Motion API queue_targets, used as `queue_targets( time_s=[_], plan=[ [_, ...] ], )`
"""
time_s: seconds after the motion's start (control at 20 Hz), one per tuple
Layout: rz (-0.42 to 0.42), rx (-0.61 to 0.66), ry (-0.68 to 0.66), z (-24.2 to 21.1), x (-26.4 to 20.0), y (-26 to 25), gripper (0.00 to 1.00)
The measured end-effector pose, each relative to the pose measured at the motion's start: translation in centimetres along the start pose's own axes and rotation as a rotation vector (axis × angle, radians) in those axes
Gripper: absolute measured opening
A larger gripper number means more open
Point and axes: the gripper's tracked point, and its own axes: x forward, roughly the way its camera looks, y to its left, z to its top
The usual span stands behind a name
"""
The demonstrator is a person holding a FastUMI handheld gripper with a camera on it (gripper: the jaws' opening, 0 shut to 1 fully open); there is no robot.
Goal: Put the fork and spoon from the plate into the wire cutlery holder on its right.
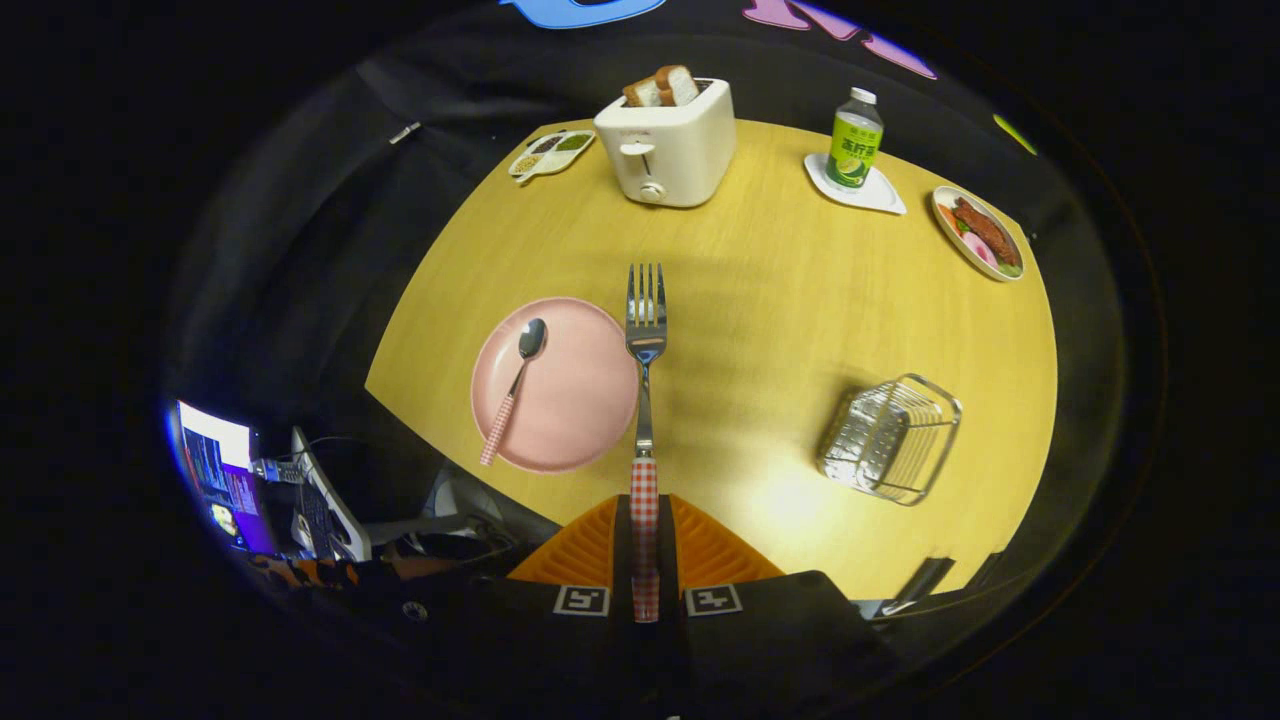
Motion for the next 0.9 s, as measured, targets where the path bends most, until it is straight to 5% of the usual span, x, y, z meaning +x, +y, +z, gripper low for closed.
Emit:
queue_targets(
  time_s=[0.4, 0.9],
  plan=[
    [-0.074, 0.014, 0.253, -5.4, -4.6, -11.1, 0.13],
    [-0.127, 0.033, 0.584, -6.2, -1.1, -17.1, 0.13]
  ],
)
